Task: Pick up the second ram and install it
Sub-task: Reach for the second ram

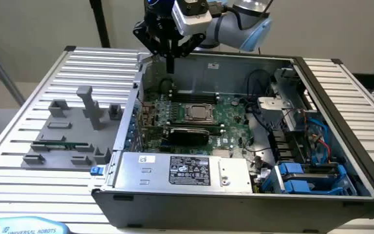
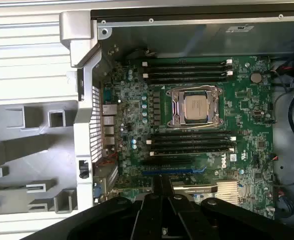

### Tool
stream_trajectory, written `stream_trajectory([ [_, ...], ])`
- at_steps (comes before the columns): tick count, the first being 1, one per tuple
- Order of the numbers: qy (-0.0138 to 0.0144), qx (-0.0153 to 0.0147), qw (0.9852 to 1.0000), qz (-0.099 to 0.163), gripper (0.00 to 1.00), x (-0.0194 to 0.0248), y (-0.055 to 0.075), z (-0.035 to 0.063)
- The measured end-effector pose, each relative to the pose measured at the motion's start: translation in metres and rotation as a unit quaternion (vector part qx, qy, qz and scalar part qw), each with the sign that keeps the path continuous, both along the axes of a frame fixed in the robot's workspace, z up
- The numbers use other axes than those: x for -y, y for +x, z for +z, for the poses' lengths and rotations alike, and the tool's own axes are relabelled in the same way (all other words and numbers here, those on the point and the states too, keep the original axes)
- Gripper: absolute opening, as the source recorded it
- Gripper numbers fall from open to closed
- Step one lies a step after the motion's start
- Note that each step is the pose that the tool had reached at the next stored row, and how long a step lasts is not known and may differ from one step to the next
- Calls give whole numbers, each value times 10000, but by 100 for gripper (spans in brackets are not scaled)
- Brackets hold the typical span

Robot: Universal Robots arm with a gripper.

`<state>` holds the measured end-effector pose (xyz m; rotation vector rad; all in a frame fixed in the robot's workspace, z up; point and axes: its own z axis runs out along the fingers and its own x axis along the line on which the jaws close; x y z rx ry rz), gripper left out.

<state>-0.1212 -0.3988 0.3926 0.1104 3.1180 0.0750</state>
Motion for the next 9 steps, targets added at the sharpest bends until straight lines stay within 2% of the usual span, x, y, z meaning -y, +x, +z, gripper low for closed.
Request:
stream_trajectory([
  [9,0,0,10000,0,11,0,0,0],
])
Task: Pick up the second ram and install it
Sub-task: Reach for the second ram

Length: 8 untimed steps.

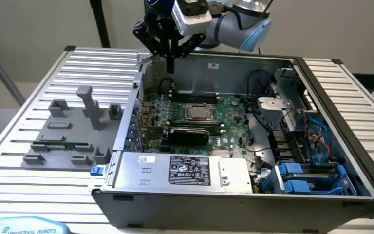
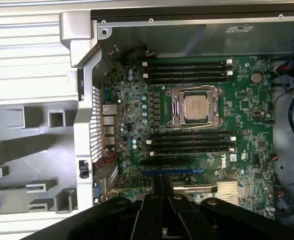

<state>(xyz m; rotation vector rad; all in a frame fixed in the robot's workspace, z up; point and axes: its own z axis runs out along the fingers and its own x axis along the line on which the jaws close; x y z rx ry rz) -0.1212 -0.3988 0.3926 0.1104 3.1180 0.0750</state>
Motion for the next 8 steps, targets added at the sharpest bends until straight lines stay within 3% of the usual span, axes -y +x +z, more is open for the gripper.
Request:
stream_trajectory([
  [3,-1,-1,10000,-1,11,0,-16,1],
  [8,0,0,10000,0,11,33,-225,0],
])
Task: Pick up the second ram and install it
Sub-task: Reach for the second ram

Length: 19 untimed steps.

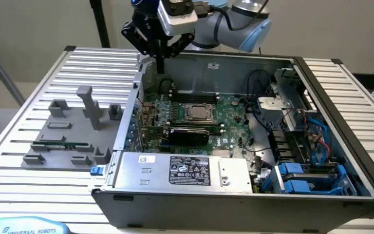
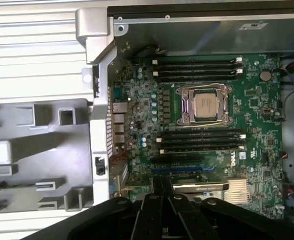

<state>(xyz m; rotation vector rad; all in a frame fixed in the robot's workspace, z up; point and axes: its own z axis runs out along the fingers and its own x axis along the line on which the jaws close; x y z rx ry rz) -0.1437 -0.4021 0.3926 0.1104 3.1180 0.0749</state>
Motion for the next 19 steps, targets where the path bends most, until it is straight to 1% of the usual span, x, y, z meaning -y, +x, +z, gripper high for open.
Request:
stream_trajectory([
  [7,0,1,10000,0,11,60,-320,0],
  [9,0,3,10000,0,11,92,-490,0],
  [19,0,8,10000,0,11,183,-945,0],
])
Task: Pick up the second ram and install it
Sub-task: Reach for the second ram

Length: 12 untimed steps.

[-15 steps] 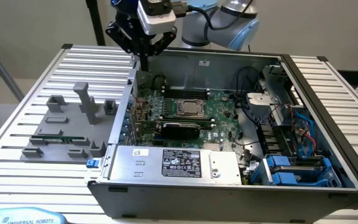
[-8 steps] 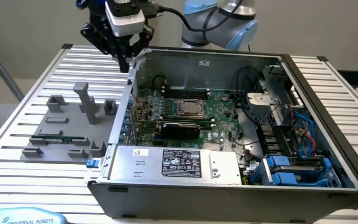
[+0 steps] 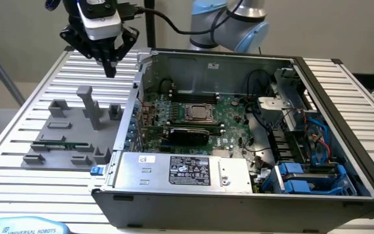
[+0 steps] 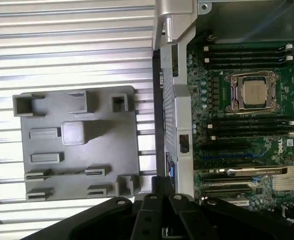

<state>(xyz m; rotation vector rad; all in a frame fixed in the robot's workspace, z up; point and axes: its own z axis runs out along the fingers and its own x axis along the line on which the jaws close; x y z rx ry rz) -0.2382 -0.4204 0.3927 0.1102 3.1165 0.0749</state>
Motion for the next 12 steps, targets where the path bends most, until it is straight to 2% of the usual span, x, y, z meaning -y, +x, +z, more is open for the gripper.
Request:
stream_trajectory([
  [7,0,3,10000,0,11,62,-319,-2],
  [12,0,4,10000,0,11,84,-545,-16],
])
